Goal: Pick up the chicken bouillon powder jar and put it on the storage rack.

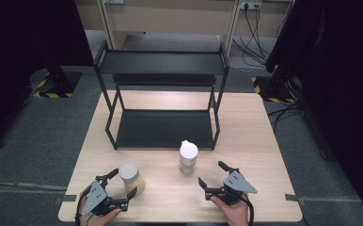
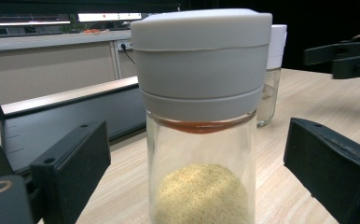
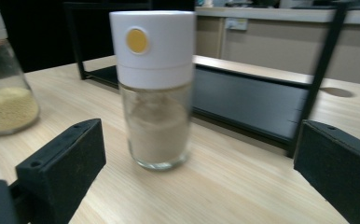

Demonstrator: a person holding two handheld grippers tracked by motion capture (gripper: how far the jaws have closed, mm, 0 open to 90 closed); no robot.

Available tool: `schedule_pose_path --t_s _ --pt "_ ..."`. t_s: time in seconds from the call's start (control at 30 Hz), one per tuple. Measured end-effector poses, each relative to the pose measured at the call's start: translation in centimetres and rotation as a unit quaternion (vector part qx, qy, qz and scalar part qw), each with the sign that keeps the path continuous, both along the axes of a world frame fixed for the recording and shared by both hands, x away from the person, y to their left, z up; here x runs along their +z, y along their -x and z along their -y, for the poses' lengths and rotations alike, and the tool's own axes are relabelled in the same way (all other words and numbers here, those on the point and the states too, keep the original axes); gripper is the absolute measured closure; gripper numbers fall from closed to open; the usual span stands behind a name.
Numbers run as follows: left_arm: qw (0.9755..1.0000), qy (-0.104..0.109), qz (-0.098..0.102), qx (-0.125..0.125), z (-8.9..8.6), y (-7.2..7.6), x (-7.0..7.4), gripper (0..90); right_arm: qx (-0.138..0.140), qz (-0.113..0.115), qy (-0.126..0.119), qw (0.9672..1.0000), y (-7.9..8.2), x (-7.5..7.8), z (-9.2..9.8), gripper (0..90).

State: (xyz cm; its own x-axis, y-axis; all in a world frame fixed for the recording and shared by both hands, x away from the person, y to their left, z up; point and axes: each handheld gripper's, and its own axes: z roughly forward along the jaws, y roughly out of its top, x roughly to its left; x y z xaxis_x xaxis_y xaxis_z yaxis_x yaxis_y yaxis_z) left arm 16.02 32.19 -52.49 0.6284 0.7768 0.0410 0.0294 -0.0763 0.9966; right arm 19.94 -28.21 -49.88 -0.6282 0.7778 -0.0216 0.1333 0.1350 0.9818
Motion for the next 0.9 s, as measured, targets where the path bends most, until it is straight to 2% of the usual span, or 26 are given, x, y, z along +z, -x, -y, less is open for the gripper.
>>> schedule_pose_path --t_s 0.13,0.2,0.4,0.6,0.9 --pt "0.9999 -0.01 0.005 0.0 0.2 0.2 0.1 7.0 -0.011 0.005 -0.006 0.9999 0.5 -0.3 0.4 3.4" --pt "0.9999 -0.015 0.006 -0.001 0.4 0.2 0.2 7.1 -0.01 0.003 -0.001 0.9999 0.5 -0.2 0.3 3.4" --pt "0.9999 -0.011 0.005 -0.002 0.5 0.2 0.2 8.4 -0.012 0.005 -0.004 0.9999 0.5 -0.3 0.3 3.4" --pt "0.9999 0.008 0.009 0.002 0.7 0.1 0.5 9.4 -0.011 0.006 -0.001 0.9999 0.5 -0.2 0.3 3.5" --pt "0.9997 0.001 0.019 0.015 1.6 -0.3 1.5 13.1 -0.012 0.006 0.0 0.9999 0.5 -0.2 0.3 3.6"
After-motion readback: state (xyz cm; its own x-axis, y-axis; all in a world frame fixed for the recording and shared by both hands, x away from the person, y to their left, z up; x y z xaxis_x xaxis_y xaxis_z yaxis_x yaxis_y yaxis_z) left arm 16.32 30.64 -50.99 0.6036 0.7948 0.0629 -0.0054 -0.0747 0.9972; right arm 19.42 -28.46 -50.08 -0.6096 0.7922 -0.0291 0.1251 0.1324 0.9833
